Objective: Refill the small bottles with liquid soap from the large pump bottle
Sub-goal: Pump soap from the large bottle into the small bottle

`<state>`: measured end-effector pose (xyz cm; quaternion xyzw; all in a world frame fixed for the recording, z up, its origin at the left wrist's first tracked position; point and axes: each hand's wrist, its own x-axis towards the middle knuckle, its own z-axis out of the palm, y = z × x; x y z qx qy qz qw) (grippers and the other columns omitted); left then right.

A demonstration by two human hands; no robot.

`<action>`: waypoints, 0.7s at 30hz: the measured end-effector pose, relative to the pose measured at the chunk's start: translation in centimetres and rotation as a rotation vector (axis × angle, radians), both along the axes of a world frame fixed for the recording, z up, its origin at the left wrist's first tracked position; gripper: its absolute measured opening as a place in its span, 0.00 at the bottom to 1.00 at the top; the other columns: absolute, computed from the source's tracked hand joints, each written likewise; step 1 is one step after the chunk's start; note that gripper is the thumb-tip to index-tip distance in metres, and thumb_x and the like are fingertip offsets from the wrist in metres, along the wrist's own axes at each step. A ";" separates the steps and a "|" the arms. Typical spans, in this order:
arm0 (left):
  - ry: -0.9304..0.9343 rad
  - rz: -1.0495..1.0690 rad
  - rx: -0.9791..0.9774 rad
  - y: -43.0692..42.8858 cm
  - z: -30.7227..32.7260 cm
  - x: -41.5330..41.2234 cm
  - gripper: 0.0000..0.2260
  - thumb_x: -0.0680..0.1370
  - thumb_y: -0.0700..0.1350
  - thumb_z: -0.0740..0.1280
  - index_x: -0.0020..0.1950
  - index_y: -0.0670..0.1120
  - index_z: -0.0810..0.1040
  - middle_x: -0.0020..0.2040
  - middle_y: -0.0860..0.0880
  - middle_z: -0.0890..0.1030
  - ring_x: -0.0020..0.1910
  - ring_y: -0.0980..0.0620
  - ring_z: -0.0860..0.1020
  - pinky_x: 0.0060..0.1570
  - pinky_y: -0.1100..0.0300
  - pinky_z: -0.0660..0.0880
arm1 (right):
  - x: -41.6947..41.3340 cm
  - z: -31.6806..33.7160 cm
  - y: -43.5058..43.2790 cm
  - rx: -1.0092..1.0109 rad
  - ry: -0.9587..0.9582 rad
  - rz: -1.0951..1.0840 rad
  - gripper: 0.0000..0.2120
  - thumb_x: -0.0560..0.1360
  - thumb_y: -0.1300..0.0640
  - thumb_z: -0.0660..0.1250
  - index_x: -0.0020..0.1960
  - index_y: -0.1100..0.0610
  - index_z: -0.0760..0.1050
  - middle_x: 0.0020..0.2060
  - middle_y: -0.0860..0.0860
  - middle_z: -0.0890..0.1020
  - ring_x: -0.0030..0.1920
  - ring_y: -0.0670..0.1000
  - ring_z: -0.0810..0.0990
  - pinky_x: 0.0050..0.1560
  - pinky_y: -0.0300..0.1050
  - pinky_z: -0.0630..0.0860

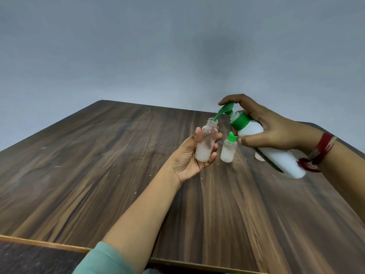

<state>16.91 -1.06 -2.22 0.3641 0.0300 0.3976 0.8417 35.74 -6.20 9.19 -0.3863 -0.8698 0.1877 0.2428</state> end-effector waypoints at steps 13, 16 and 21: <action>-0.009 -0.006 0.000 0.1 -0.1 0.0 0.25 0.57 0.51 0.83 0.50 0.44 0.85 0.47 0.46 0.83 0.38 0.54 0.82 0.34 0.60 0.81 | -0.4 0.4 0.0 0.025 0.008 -0.083 0.34 0.67 0.60 0.67 0.69 0.42 0.61 0.47 0.39 0.78 0.43 0.51 0.77 0.45 0.45 0.77; 0.004 0.000 0.012 0.1 0.0 0.1 0.25 0.56 0.52 0.83 0.49 0.44 0.85 0.47 0.47 0.83 0.38 0.54 0.82 0.35 0.61 0.81 | -0.5 0.1 0.0 0.008 -0.023 -0.080 0.35 0.67 0.59 0.67 0.69 0.39 0.61 0.50 0.56 0.78 0.46 0.57 0.78 0.47 0.56 0.78; 0.006 0.001 0.000 0.2 -0.1 0.1 0.25 0.57 0.51 0.83 0.50 0.44 0.85 0.47 0.46 0.83 0.38 0.53 0.82 0.34 0.60 0.81 | -0.4 -0.2 0.3 0.019 -0.018 -0.087 0.35 0.66 0.59 0.67 0.68 0.38 0.61 0.47 0.56 0.78 0.44 0.54 0.78 0.46 0.54 0.78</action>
